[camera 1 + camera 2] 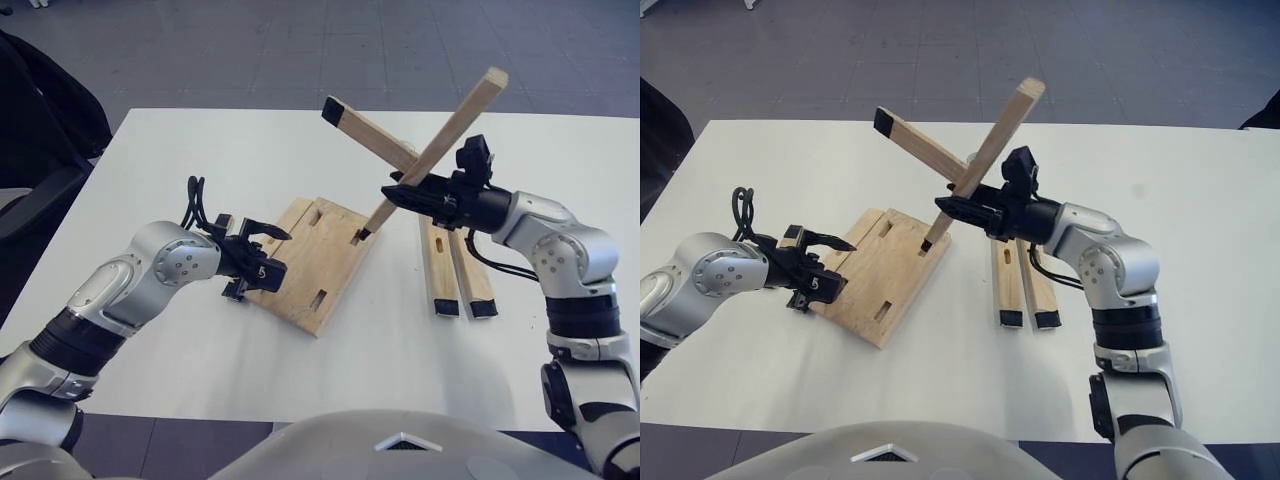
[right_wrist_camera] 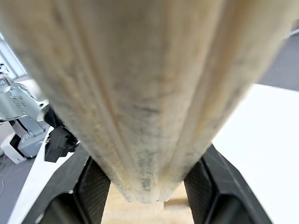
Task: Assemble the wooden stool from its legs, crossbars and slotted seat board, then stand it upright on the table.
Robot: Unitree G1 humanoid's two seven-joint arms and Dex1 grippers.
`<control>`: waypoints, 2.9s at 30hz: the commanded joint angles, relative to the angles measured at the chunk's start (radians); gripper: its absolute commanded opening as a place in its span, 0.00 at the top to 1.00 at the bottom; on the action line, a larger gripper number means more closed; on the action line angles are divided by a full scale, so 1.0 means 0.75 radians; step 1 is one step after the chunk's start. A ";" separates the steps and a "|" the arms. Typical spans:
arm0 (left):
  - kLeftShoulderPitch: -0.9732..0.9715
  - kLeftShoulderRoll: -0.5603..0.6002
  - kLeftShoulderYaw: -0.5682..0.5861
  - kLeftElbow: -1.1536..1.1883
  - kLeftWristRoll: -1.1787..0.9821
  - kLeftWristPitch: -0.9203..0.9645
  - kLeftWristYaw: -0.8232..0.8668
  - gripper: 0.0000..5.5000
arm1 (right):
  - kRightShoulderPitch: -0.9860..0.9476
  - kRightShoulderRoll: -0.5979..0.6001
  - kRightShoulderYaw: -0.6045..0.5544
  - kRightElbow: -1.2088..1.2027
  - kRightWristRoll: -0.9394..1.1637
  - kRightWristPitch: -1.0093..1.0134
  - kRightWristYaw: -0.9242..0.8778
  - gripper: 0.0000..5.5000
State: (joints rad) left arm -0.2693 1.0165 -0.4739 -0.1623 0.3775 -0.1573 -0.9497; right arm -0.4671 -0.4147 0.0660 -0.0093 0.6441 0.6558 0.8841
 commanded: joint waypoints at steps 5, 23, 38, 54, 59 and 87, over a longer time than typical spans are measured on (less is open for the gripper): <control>0.057 -0.070 -0.053 0.114 0.092 -0.006 -0.042 0.18 | -0.159 0.060 0.111 0.351 -0.212 -0.210 0.140 0.63; 0.069 -0.131 -0.025 0.107 0.100 0.001 -0.059 0.18 | -0.159 0.154 0.277 0.720 -0.557 -0.488 0.237 0.63; 0.143 -0.173 -0.011 0.044 0.112 0.057 -0.058 0.18 | 0.098 0.114 0.324 0.465 -0.547 -0.471 0.142 0.63; 0.135 -0.197 -0.012 0.045 0.116 0.054 -0.063 0.18 | 0.028 0.119 0.268 0.526 -0.507 -0.427 0.123 0.63; 0.128 -0.203 -0.012 0.048 0.116 0.053 -0.062 0.18 | -0.021 0.117 0.235 0.573 -0.487 -0.398 0.133 0.63; 0.126 -0.215 -0.012 0.045 0.122 0.055 -0.064 0.18 | -0.088 0.130 0.173 0.674 -0.454 -0.362 0.176 0.63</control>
State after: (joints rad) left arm -0.2469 0.8937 -0.4150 -0.1628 0.4599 -0.1161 -0.9687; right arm -0.5793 -0.3114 0.1886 0.4781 0.3273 0.3300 1.0289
